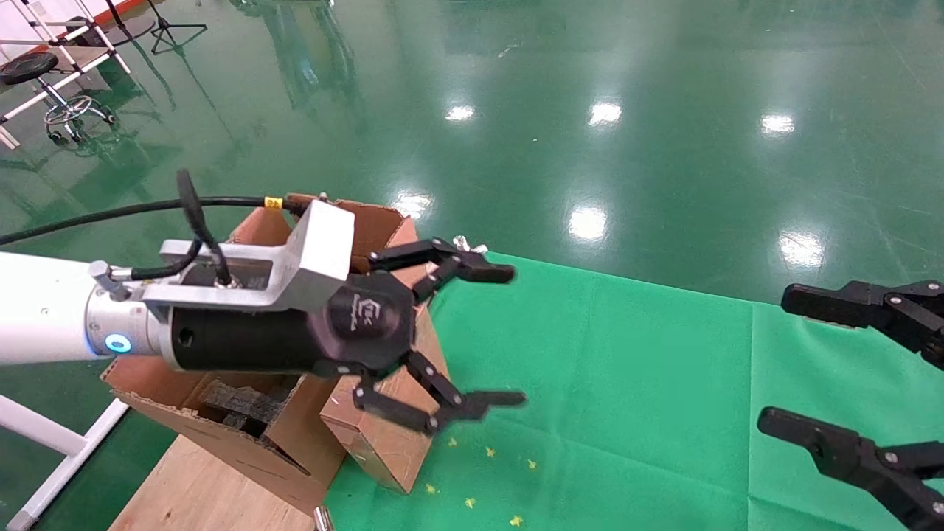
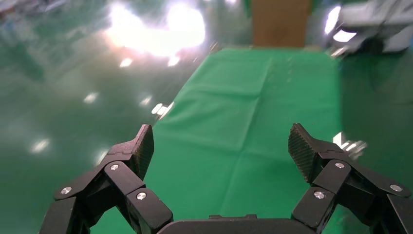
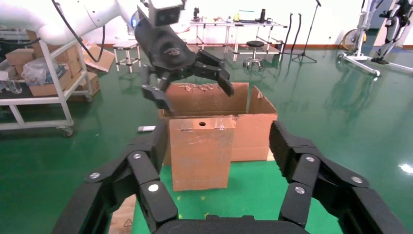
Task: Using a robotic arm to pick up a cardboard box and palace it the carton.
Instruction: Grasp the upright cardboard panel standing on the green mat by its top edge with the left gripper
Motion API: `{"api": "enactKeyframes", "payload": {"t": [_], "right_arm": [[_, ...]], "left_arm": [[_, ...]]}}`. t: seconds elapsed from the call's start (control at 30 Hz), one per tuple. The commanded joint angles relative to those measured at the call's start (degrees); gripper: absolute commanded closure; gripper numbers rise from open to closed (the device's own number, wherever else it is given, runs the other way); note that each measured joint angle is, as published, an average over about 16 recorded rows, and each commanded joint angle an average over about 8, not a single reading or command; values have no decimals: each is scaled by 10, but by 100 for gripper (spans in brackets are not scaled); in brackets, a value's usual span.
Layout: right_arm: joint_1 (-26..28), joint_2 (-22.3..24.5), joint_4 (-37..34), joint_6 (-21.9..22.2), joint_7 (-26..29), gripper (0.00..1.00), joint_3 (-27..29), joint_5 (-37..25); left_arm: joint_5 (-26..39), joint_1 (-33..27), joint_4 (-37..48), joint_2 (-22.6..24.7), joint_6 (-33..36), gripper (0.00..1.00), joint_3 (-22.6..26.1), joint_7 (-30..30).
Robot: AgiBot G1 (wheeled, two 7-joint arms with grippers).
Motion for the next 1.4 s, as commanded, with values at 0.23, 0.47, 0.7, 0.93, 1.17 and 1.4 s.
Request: {"api": "enactKeyframes", "payload": {"t": [0.23,0.47,0.7,0.93,1.17,1.4], "right_arm": [[0,0,0,0,0,100,0,0],[0,0,0,0,0,100,0,0],[0,0,0,0,0,100,0,0],[0,0,0,0,0,100,0,0],[0,0,0,0,0,100,0,0],[0,0,0,0,0,100,0,0]], "left_arm": [[132,-66,-11,-5,-35,0,40,-81],[239,-139,-11,4,-5,0,93,-235],[301,-186,-12,11,27,0,120,-340],[358,-210,-12,11,53,0,144,-411],[413,-228,-11,24,79,0,173,-504],[478,-233,-13,45,78,0,202,-597]]}}
